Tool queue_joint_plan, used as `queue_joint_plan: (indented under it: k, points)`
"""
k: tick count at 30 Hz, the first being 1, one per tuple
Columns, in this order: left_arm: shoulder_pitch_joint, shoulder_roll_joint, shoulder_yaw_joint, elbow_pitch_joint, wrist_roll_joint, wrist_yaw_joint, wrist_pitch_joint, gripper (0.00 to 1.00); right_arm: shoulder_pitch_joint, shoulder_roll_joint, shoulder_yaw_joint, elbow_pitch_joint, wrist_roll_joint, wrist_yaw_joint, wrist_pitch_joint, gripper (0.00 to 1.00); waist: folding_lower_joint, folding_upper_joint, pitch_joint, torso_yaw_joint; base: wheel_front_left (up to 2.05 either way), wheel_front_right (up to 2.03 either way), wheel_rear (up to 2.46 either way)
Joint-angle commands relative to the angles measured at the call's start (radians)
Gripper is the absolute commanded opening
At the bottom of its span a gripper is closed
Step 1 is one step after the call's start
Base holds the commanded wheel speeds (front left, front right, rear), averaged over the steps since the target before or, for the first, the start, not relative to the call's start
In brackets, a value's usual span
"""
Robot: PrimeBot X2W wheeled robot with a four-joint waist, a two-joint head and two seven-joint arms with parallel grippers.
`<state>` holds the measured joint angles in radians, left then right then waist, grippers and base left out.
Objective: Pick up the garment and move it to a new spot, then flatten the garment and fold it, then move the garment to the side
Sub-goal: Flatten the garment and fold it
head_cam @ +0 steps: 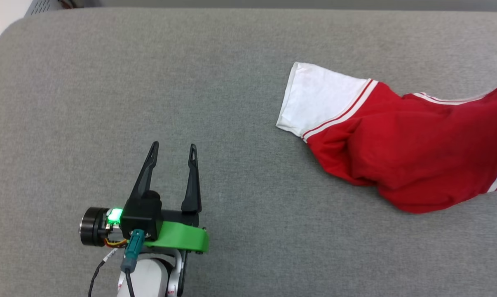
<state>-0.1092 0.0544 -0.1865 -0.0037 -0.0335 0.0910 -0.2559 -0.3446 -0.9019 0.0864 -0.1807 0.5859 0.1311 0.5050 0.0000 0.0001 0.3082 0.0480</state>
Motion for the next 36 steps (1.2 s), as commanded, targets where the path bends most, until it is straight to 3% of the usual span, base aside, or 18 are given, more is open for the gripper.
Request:
queue_joint_plan:
  k: [1,10,21,27,31,32,33,36]
  points:
    - [-0.024,-0.002,-0.002,-0.003,-0.002,0.001,-0.006,1.00,-0.041,-0.012,0.010,0.023,0.009,0.000,0.010,0.00,0.0000,-0.0001,0.059,0.042,0.00,0.00,0.00]
    - [-0.093,-0.004,-0.035,-0.014,-0.012,0.008,-0.006,1.00,-0.305,-0.042,0.135,0.271,-0.023,0.000,0.019,0.00,0.0000,-0.0001,0.161,0.105,0.00,0.00,0.00]
    - [-0.137,-0.004,-0.075,-0.014,-0.037,0.029,-0.006,1.00,-0.521,0.107,0.385,0.586,-0.035,0.000,0.021,0.00,0.0000,-0.0001,0.229,0.143,0.00,0.00,0.00]
    - [-0.142,-0.004,-0.081,-0.005,-0.041,0.038,-0.006,1.00,-0.541,0.132,0.485,0.702,0.017,0.000,0.053,0.00,0.0000,-0.0001,0.223,0.152,0.00,0.00,0.00]
    - [-0.127,-0.004,-0.072,0.004,-0.036,0.040,-0.006,1.00,-0.549,0.126,0.509,0.746,0.040,0.000,-0.001,0.00,0.0000,-0.0001,0.188,0.142,0.00,0.00,0.00]
    - [-0.122,-0.004,-0.069,0.006,-0.035,0.040,-0.006,1.00,-0.550,0.125,0.509,0.752,0.041,0.000,-0.024,0.31,0.0000,-0.0001,0.179,0.138,0.00,0.00,0.00]
    - [-0.116,-0.004,-0.065,0.009,-0.032,0.040,-0.006,1.00,-0.552,0.120,0.513,0.754,0.030,0.000,-0.066,1.00,0.0000,-0.0001,0.164,0.133,0.00,0.00,0.00]
    - [-0.093,-0.004,-0.051,0.015,-0.023,0.036,-0.006,1.00,-0.541,0.139,0.492,0.759,0.033,0.000,-0.198,1.00,0.0000,-0.0001,0.117,0.112,0.00,0.00,0.00]
